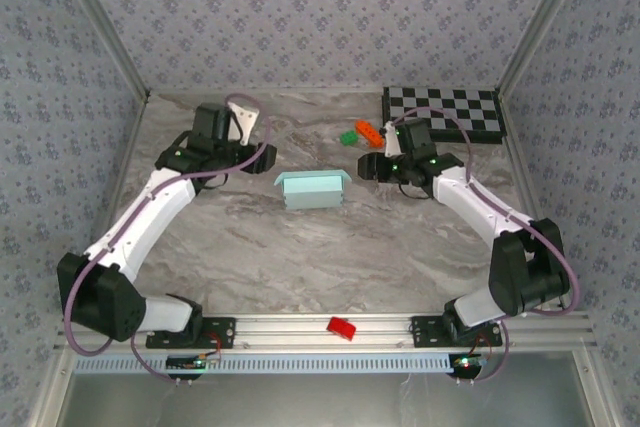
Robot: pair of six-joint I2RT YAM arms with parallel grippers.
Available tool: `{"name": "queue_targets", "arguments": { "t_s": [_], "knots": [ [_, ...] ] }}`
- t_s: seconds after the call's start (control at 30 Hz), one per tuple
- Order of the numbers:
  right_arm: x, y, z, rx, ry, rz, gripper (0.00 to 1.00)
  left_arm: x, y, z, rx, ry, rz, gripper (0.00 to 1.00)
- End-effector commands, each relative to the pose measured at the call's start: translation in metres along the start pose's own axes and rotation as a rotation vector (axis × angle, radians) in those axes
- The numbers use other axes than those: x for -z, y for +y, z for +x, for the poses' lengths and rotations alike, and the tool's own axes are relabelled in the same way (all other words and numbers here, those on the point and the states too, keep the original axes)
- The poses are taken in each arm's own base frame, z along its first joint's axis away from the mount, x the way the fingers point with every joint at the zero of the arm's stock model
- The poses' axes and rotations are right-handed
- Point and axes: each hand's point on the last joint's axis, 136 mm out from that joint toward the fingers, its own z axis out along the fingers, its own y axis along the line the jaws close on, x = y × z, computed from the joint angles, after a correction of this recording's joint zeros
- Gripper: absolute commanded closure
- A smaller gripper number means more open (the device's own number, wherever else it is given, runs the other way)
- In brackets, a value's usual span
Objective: Fold the paper box
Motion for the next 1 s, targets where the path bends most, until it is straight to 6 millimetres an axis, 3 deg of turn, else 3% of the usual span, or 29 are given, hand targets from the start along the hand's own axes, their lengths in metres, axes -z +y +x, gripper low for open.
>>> {"name": "queue_targets", "arguments": {
  "t_s": [0.0,0.2,0.47,0.5,0.67,0.83,0.97],
  "knots": [
    [0.000,0.021,-0.001,0.066,0.034,-0.059,0.47,-0.005,-0.006,0.017,0.145,0.031,0.058,0.30],
    [-0.009,0.029,0.000,0.104,0.066,-0.041,0.48,-0.026,-0.011,0.039,0.203,0.102,0.114,0.36],
    [-0.024,0.033,0.011,0.119,0.110,-0.046,0.51,-0.046,-0.016,0.046,0.221,0.156,0.160,0.45],
    [-0.021,0.041,0.000,0.129,0.088,-0.061,0.52,-0.048,-0.017,0.047,0.222,0.162,0.167,0.46],
    [-0.026,0.040,0.000,0.133,0.093,-0.051,0.52,-0.053,-0.022,0.049,0.228,0.183,0.196,0.48],
    [-0.029,0.041,0.004,0.133,0.110,-0.053,0.54,-0.055,-0.026,0.053,0.234,0.202,0.222,0.57],
    [-0.030,0.040,0.007,0.134,0.121,-0.046,0.56,-0.056,-0.025,0.056,0.230,0.221,0.220,0.57]
  ]
}}
